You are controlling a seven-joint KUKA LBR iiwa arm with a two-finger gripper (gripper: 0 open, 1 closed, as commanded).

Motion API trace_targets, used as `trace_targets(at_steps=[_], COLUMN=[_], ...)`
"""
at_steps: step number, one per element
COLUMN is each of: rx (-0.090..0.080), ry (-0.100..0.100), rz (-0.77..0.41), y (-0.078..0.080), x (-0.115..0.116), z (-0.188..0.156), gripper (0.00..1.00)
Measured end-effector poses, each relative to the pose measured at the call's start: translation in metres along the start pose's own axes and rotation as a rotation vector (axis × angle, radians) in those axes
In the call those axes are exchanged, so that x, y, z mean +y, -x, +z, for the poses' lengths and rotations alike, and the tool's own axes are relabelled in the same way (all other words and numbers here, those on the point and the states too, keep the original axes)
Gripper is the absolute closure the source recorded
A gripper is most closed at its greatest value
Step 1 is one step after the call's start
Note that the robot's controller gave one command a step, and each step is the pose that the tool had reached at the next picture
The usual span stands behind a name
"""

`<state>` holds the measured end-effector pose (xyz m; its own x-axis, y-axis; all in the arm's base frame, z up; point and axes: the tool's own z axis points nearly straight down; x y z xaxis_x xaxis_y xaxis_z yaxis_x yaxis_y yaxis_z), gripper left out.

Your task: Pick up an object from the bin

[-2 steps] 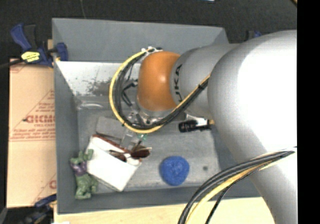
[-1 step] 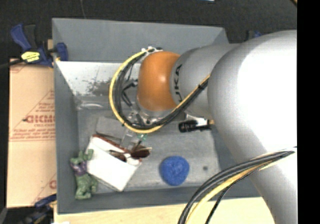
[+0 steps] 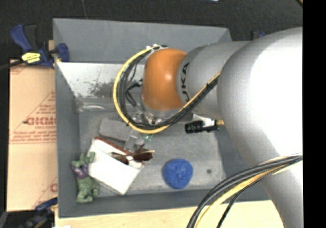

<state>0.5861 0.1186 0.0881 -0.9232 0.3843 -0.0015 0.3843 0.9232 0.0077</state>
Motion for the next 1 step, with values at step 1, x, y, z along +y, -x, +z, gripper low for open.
trace_targets(at_steps=[1], rx=[-0.004], ry=[0.002], rz=[-0.002], y=[0.0016], x=[0.0006], z=[-0.0493], gripper=[1.0])
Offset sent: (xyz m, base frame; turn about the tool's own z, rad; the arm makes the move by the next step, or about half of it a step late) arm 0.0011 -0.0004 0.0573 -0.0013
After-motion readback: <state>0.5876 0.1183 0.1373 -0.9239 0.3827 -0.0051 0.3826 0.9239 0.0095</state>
